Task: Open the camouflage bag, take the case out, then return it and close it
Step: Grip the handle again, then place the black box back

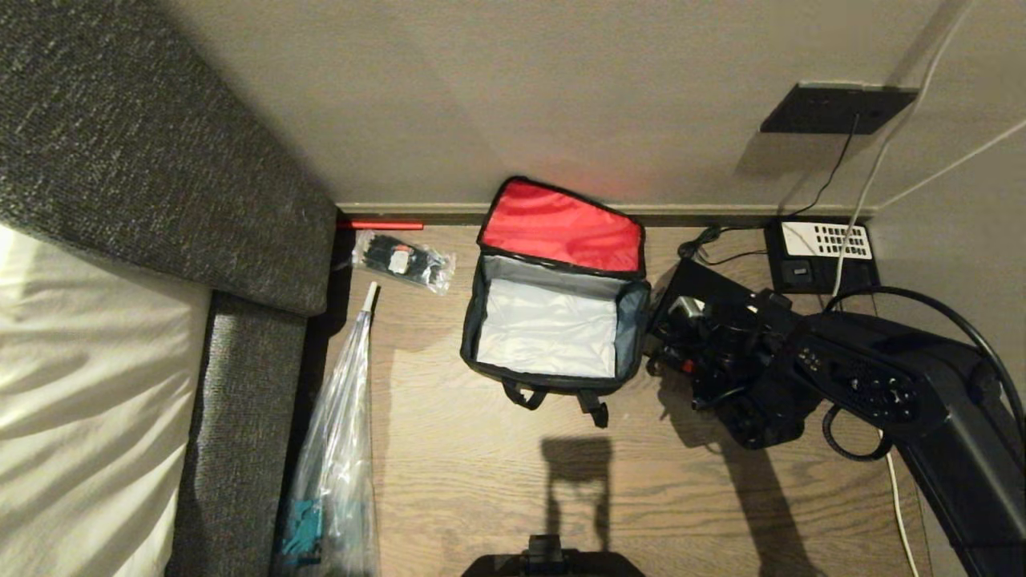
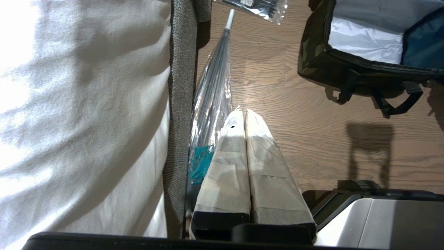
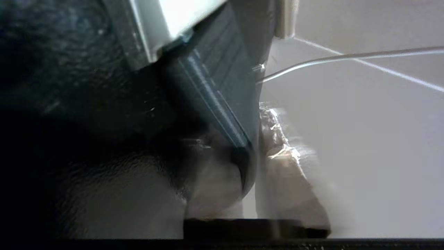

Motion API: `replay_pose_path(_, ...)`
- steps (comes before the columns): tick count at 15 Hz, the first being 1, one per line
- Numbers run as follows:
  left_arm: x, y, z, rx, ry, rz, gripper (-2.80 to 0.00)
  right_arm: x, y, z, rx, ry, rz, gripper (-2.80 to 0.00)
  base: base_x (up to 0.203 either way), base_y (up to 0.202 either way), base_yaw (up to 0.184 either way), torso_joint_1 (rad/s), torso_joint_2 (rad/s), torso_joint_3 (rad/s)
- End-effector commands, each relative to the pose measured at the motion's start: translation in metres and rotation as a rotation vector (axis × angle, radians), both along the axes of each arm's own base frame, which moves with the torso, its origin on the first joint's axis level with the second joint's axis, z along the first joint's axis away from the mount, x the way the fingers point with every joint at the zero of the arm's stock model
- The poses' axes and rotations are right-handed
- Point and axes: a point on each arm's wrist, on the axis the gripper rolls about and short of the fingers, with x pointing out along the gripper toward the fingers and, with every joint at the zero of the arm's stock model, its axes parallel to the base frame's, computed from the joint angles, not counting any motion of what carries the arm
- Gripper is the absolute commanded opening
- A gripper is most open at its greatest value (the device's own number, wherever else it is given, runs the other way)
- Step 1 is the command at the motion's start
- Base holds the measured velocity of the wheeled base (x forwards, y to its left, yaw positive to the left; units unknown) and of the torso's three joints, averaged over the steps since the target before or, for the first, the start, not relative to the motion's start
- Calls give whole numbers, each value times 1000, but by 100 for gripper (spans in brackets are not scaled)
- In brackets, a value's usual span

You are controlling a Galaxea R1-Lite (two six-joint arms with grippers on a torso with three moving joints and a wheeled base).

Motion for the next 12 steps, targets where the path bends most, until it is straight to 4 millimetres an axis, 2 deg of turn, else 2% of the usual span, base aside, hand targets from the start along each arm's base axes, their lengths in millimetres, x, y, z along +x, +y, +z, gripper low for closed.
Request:
replay_pose_path(1,0,0,0,0,0,0,-280,-1,1,6,2,-15,-7,-280,0,0,0,0,0,0)
replay_pose_path(5,0,0,0,0,0,0,-280,-6,2,32,13,-66,-6,-280,0,0,0,0,0,0)
replay_pose_path(12,0,0,0,0,0,1,-280,-31,-2,108,22,-145,1,-280,0,0,0,0,0,0)
